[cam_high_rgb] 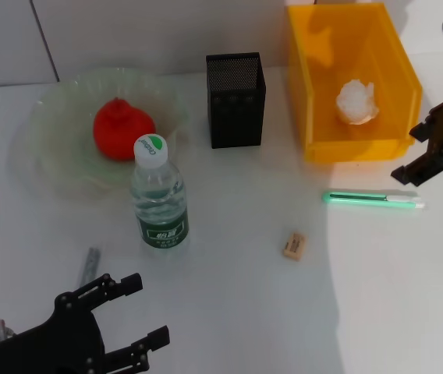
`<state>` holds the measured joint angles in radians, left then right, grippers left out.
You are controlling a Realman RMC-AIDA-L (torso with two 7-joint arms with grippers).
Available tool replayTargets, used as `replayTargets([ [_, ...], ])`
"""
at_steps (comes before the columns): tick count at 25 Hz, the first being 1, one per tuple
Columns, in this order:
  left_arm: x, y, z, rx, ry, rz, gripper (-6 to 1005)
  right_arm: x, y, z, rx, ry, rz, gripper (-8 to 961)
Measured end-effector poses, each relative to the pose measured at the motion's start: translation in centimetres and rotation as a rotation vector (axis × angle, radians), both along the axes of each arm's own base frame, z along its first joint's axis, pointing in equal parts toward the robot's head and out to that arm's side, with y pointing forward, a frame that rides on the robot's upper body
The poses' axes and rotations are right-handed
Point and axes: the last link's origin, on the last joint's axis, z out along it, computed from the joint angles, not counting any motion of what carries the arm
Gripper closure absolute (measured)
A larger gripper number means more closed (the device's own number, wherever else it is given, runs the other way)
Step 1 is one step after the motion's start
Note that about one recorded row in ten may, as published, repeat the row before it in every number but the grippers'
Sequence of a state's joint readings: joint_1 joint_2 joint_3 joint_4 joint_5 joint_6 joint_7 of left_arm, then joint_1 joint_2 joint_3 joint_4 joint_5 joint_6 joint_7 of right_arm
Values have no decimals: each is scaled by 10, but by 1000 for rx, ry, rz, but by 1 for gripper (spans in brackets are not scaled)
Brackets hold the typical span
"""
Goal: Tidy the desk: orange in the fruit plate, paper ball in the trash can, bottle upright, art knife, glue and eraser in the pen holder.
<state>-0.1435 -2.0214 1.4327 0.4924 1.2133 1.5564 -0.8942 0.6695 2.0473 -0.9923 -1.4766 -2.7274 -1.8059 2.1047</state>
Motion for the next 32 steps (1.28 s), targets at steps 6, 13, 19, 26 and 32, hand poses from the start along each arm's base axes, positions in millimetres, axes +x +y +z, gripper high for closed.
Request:
replayTargets([
  [6, -1, 0, -2, 0, 5, 8, 184, 2, 8, -19, -87, -33, 13, 209],
  [13, -1, -3, -5, 1, 5, 8, 184, 2, 16, -31, -92, -106, 44, 209],
  [19, -1, -3, -6, 2, 4, 10, 184, 9, 19, -38, -88, -186, 45, 209],
  [26, -1, -3, -6, 1, 4, 12, 184, 18, 23, -50, -101, -187, 23, 210],
  [32, -2, -4, -9, -3, 4, 18, 184, 29, 25, -61, -114, -185, -1, 210],
])
